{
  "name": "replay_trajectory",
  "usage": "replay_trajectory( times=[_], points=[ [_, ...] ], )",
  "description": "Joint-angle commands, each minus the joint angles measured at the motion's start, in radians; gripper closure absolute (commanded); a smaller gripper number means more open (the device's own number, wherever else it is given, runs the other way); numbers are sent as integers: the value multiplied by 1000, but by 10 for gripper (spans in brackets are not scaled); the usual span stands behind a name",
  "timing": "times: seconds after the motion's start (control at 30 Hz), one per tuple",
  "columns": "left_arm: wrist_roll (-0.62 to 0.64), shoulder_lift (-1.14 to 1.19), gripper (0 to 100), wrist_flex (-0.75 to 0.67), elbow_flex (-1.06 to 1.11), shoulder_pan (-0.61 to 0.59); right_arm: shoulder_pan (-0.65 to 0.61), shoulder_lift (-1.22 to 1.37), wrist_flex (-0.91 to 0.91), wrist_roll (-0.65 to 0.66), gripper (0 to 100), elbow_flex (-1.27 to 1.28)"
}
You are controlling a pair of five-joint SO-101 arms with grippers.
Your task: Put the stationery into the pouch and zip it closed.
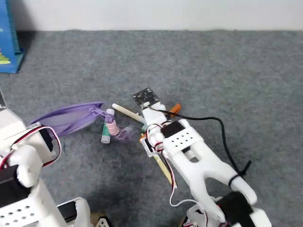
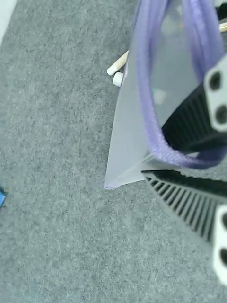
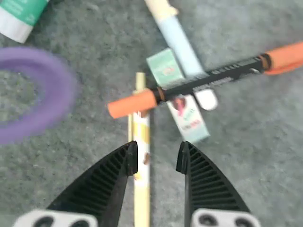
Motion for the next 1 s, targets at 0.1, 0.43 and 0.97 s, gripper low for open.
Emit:
replay_trajectory(
  times=[0.1,0.43,0.97],
  points=[
    [5,2,989,17,-8,-3,-28,116,-120,-6,852,-12],
    [5,2,988,17,-8,-5,-27,282,-33,-5,998,-140],
    [9,0,988,18,-8,-8,-2,-73,374,-5,991,-155]
  ],
)
